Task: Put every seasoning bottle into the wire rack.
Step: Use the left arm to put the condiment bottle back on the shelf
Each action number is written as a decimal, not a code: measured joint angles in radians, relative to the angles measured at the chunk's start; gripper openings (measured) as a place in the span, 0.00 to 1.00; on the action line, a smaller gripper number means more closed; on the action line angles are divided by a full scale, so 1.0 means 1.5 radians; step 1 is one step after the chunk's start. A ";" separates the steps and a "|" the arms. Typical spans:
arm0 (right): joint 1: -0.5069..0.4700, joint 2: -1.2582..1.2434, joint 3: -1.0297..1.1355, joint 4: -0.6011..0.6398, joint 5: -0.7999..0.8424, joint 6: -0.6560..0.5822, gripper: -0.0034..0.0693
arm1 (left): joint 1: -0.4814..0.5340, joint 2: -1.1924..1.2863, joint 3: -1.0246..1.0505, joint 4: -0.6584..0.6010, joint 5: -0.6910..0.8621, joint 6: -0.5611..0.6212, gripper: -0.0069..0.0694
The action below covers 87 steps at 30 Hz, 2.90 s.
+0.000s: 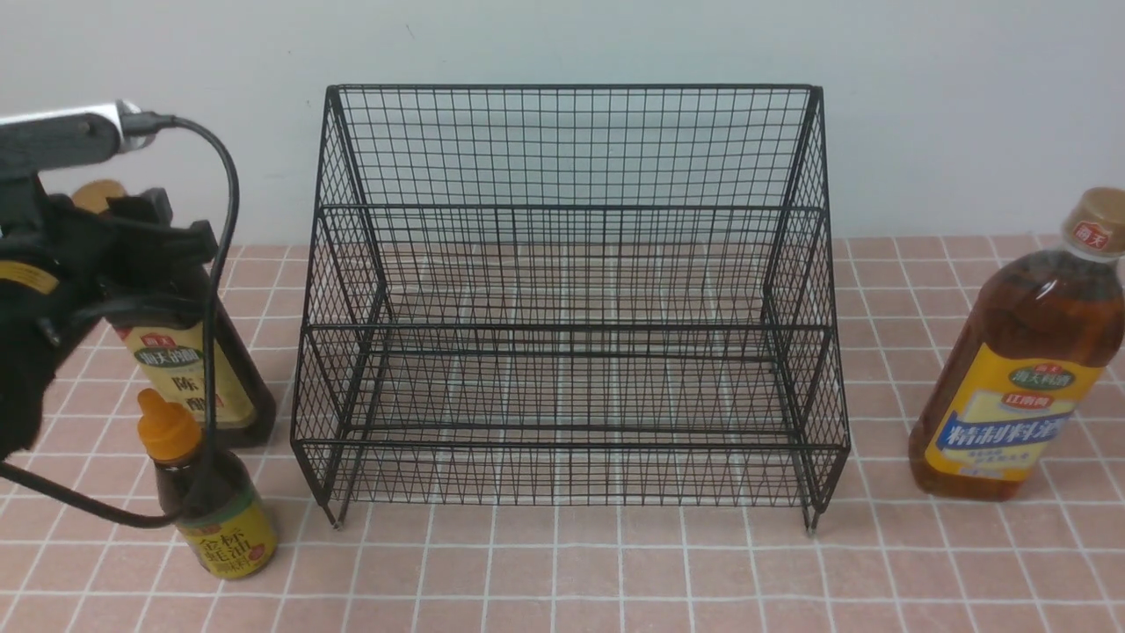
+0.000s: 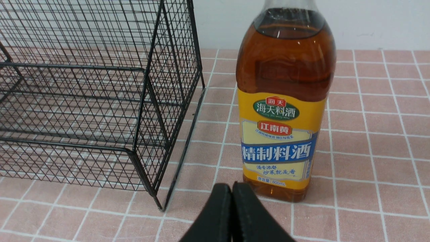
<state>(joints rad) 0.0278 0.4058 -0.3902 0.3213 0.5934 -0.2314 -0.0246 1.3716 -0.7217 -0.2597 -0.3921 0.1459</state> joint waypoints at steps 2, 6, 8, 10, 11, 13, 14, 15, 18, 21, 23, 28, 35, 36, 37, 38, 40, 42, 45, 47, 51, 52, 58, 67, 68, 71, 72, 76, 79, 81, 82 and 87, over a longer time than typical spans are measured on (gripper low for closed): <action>0.000 0.000 0.000 0.001 0.001 -0.004 0.03 | -0.001 -0.032 -0.043 0.013 0.048 0.011 0.49; 0.000 0.000 0.000 0.014 0.001 -0.006 0.03 | -0.008 -0.060 -0.090 0.027 0.082 0.016 0.49; 0.000 0.000 0.000 0.027 0.003 -0.007 0.03 | -0.019 -0.076 -0.123 0.048 0.100 0.017 0.49; 0.000 0.000 0.000 0.034 0.008 -0.008 0.03 | -0.034 -0.089 -0.147 0.064 0.110 0.017 0.49; 0.000 0.000 0.000 0.035 0.009 -0.008 0.03 | -0.034 -0.090 -0.149 0.064 0.112 0.017 0.49; 0.000 0.000 0.000 0.041 0.018 -0.009 0.03 | -0.061 -0.105 -0.175 0.069 0.129 0.031 0.49; 0.000 0.000 0.000 0.043 0.021 -0.009 0.03 | -0.071 -0.111 -0.182 0.071 0.135 0.041 0.49; 0.000 0.000 0.000 0.045 0.021 -0.009 0.03 | -0.078 -0.115 -0.185 0.070 0.139 0.052 0.49; 0.000 0.000 0.000 0.046 0.028 -0.009 0.03 | -0.108 -0.125 -0.194 0.071 0.143 0.087 0.49; 0.000 0.000 0.000 0.048 0.038 -0.009 0.03 | -0.137 -0.128 -0.200 0.070 0.148 0.114 0.49; 0.000 0.000 0.000 0.048 0.044 -0.009 0.03 | -0.169 -0.129 -0.205 0.070 0.151 0.127 0.49; 0.000 0.000 0.000 0.050 0.054 -0.010 0.03 | -0.216 -0.129 -0.214 0.065 0.136 0.143 0.49; 0.000 0.000 0.000 0.050 0.058 -0.010 0.03 | -0.231 -0.101 -0.222 0.031 0.104 0.152 0.49; 0.000 0.000 0.000 0.050 0.058 -0.011 0.03 | -0.231 -0.093 -0.222 0.021 0.101 0.153 0.49; 0.000 0.000 0.000 0.050 0.058 -0.011 0.03 | -0.231 -0.075 -0.222 0.004 0.101 0.153 0.49; 0.000 0.000 0.000 0.050 0.060 -0.011 0.03 | -0.231 -0.064 -0.222 -0.007 0.101 0.151 0.49; 0.000 0.000 0.000 0.050 0.062 -0.011 0.03 | -0.236 -0.054 -0.221 -0.024 0.101 0.142 0.49; 0.000 0.000 0.000 0.050 0.064 -0.011 0.03 | -0.248 -0.049 -0.220 -0.039 0.100 0.136 0.49; 0.000 0.000 0.000 0.050 0.066 -0.011 0.03 | -0.266 -0.049 -0.220 -0.051 0.081 0.136 0.49; 0.000 0.000 0.000 0.050 0.067 -0.011 0.03 | -0.272 -0.049 -0.220 -0.065 0.066 0.136 0.49; 0.000 0.000 0.000 0.050 0.068 -0.011 0.03 | -0.272 -0.031 -0.220 -0.139 0.045 0.159 0.49; 0.000 0.000 0.000 0.050 0.068 -0.011 0.03 | -0.272 -0.025 -0.220 -0.149 0.045 0.168 0.49; 0.000 0.000 0.000 0.050 0.073 -0.011 0.03 | -0.273 0.003 -0.223 -0.211 0.007 0.211 0.49; 0.000 0.000 0.000 0.050 0.074 -0.011 0.03 | -0.272 0.016 -0.226 -0.267 -0.036 0.224 0.49; 0.000 0.000 0.000 0.050 0.074 -0.011 0.03 | -0.272 0.017 -0.226 -0.279 -0.038 0.226 0.49; 0.000 0.000 0.000 0.050 0.074 -0.011 0.03 | -0.272 0.023 -0.226 -0.314 -0.039 0.243 0.49; 0.000 0.000 0.000 0.050 0.074 -0.011 0.03 | -0.272 0.024 -0.226 -0.316 -0.040 0.243 0.49; 0.000 0.000 -0.001 0.050 0.074 -0.013 0.03 | -0.272 0.046 -0.226 -0.364 -0.041 0.309 0.49; 0.000 0.000 -0.001 0.050 0.075 -0.032 0.03 | -0.272 0.059 -0.226 -0.401 -0.029 0.355 0.49; 0.000 0.000 -0.001 0.050 0.075 -0.044 0.03 | -0.272 0.063 -0.226 -0.406 -0.017 0.367 0.49; 0.000 0.000 -0.001 0.050 0.075 -0.051 0.03 | -0.272 0.065 -0.226 -0.410 -0.013 0.369 0.49; 0.000 0.000 -0.001 0.050 0.075 -0.061 0.03 | -0.272 0.081 -0.226 -0.422 0.017 0.370 0.49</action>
<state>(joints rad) 0.0278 0.4058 -0.3914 0.3959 0.7054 -0.3230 -0.4325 1.4935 -1.0611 -0.8926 -0.3660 0.7005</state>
